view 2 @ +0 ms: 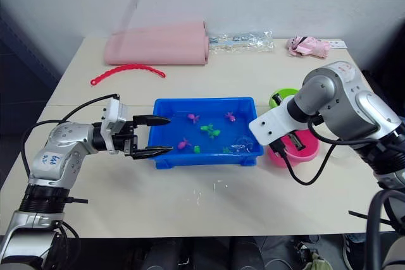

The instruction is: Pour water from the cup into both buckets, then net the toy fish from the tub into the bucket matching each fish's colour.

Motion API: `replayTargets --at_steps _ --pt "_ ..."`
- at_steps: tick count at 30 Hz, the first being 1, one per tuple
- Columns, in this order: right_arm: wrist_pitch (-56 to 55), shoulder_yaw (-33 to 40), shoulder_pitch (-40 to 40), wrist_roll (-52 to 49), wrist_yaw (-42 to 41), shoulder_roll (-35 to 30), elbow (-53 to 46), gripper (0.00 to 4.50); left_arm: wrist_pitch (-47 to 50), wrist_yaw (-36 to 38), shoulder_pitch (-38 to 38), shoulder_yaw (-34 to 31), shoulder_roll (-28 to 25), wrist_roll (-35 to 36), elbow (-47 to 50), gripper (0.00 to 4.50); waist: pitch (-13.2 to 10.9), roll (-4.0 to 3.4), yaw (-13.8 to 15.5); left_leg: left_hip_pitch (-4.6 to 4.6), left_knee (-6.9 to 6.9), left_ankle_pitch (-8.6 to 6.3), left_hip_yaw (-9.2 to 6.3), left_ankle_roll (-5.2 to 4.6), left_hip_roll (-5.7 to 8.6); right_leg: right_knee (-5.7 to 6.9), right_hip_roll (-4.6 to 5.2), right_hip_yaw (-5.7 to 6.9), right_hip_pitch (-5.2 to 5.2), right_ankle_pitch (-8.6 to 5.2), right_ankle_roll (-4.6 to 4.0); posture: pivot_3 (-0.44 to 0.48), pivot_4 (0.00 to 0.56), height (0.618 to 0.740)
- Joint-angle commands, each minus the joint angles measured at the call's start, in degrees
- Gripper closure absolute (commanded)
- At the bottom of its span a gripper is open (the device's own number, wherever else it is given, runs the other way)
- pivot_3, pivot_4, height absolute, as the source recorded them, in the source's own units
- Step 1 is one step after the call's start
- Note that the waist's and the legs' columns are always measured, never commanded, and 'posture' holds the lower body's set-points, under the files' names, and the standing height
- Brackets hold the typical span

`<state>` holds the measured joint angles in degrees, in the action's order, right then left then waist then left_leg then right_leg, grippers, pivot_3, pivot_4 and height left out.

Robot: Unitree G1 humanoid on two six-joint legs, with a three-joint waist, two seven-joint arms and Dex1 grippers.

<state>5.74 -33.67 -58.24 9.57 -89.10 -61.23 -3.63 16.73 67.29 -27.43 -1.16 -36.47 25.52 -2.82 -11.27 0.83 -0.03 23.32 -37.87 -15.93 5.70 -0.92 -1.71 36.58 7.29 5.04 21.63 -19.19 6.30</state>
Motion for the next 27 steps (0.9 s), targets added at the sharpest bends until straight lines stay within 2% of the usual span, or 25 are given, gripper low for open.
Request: replayTargets --at_steps 1,4,17,27 --pt "5.43 0.47 0.29 -0.40 -3.40 0.20 2.78 4.50 -0.70 -0.44 0.88 -1.08 0.35 0.91 2.10 0.04 0.00 0.00 -0.02 0.00 0.00 0.00 0.00 -0.01 0.01 0.00 0.01 0.00 0.00 0.00 0.00 0.000 0.150 0.740" --pt "9.76 2.44 0.17 -0.91 -2.80 2.59 7.30 4.50 -0.77 -0.81 1.63 -1.29 0.43 1.00 2.62 0.04 0.00 0.00 -0.01 0.00 -0.06 -0.02 0.00 -0.03 0.00 0.00 0.01 0.01 -0.04 0.00 0.00 0.000 0.150 0.740" --pt "27.80 9.48 1.36 -12.65 -3.40 4.43 8.33 4.50 -1.16 -1.81 3.75 -2.18 0.23 1.13 3.97 0.04 0.00 0.00 -0.24 0.02 -0.08 -0.10 0.00 -0.08 -0.02 0.03 0.04 0.02 -0.03 0.00 0.00 0.000 0.150 0.740" --pt "31.25 12.30 3.90 -16.60 -2.23 5.02 10.08 4.50 -1.62 -1.81 3.51 -2.55 0.10 0.96 3.17 0.04 0.00 -0.01 -0.23 0.02 -0.08 -0.14 0.01 -0.07 -0.03 -0.02 0.05 0.01 -0.03 0.00 0.00 0.000 0.150 0.740"
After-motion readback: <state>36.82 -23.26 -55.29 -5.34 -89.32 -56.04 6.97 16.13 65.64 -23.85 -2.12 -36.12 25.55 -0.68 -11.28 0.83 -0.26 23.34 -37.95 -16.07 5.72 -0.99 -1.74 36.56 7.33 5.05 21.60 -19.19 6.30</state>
